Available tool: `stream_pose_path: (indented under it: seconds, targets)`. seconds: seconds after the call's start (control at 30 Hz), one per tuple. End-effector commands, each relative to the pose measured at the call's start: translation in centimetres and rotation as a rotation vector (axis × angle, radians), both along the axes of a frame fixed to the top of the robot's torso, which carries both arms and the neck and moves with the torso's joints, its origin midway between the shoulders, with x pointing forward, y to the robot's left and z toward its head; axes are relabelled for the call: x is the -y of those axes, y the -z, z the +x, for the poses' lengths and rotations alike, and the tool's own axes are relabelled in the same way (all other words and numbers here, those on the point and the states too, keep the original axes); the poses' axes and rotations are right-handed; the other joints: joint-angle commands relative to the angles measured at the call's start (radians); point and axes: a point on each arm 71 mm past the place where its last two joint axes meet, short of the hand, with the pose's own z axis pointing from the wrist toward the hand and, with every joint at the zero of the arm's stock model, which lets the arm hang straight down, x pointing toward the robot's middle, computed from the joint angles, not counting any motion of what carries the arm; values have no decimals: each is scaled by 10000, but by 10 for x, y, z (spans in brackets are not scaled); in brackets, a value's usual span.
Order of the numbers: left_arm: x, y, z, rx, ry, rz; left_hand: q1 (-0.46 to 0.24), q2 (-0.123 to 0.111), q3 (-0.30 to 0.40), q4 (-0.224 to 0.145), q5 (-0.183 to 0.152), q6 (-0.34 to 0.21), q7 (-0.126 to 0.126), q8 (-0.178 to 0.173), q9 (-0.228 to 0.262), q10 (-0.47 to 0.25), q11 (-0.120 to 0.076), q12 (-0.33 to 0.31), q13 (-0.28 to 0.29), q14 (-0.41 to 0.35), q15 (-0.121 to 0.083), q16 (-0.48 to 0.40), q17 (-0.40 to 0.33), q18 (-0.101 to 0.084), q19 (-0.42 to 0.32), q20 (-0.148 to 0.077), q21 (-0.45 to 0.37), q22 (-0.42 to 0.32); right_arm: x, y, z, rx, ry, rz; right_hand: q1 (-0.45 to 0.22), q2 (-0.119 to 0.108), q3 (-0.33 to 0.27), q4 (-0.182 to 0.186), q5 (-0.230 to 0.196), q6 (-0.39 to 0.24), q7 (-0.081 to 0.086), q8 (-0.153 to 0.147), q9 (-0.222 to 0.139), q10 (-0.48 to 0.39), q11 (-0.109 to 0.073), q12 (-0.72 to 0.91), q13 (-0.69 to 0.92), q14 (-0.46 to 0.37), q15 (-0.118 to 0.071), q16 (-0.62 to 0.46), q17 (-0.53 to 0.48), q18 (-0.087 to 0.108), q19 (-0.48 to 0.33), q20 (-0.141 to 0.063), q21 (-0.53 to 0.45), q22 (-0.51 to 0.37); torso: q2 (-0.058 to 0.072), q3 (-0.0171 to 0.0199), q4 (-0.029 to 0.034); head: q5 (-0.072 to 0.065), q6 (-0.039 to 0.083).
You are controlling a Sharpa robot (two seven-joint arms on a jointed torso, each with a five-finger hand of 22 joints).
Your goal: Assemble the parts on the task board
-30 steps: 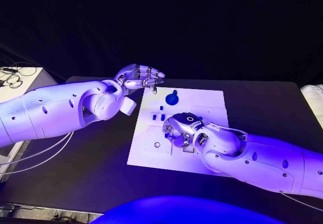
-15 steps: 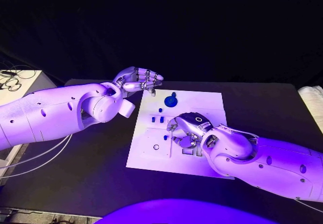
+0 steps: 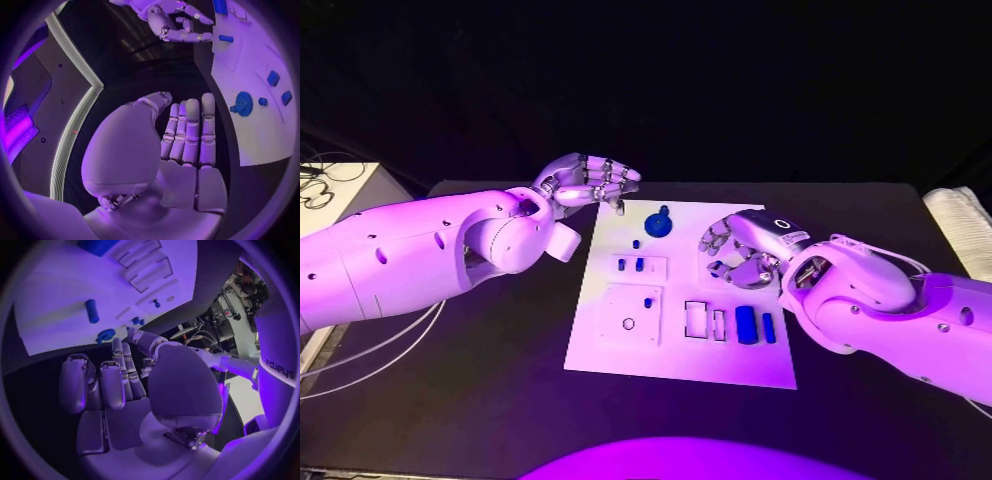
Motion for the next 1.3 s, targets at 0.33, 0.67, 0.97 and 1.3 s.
stream_pose_path:
  seconds: [0.33, 0.67, 0.97, 1.3]
  targets:
    - [4, -1, -1, 21, 238, -167, 78, 24, -23, -45, 38, -53, 21, -20, -15, -86, 21, -69, -12, -60, 21, -56, -9, 129, 63, 25, -52, -12, 25, 10, 20, -653, 205, -1407, 634, 151, -2245, 441, 8, -218, -223, -528, -25, -1239, 147, 370, -220, 148, 68, -151, -412, 109, 84, 84, -1089, 1281, 10, 0, 21, -106, 103]
    - [4, -1, -1, 16, 227, -160, 78, 24, -23, -45, 38, -53, 21, -20, -15, -86, 21, -69, -12, -60, 21, -56, -9, 129, 63, 25, -52, -12, 14, 18, 25, -584, 62, -1760, 823, 291, -2305, 515, -9, -151, -224, -573, -28, -1126, 121, 573, -228, 178, 63, -112, -384, 99, 123, 59, -1010, 1303, 13, -9, 9, -69, 79]
    - [4, -1, -1, 10, 240, -163, 78, 24, -23, -45, 38, -53, 21, -20, -15, -86, 21, -69, -12, -60, 21, -56, -9, 129, 63, 25, -52, -12, 3, 27, 27, -782, -120, -1985, 639, 309, -1408, 822, 2, 553, -161, -570, 10, -28, -127, 886, -345, 424, -133, 126, -70, -34, 388, -165, -245, 1558, 11, -11, 12, -65, 26]
    - [3, -1, -1, 7, 222, -155, 78, 24, -23, -45, 38, -53, 21, -20, -15, -86, 21, -69, -12, -60, 21, -56, -9, 129, 63, 25, -52, -12, -3, 31, 29, -775, -175, -1962, 571, 303, -923, 890, -4, 787, -195, -570, 52, 320, -185, 733, -424, 451, -181, 141, -52, -71, 447, -231, -43, 1635, -2, -6, 1, -28, -13]
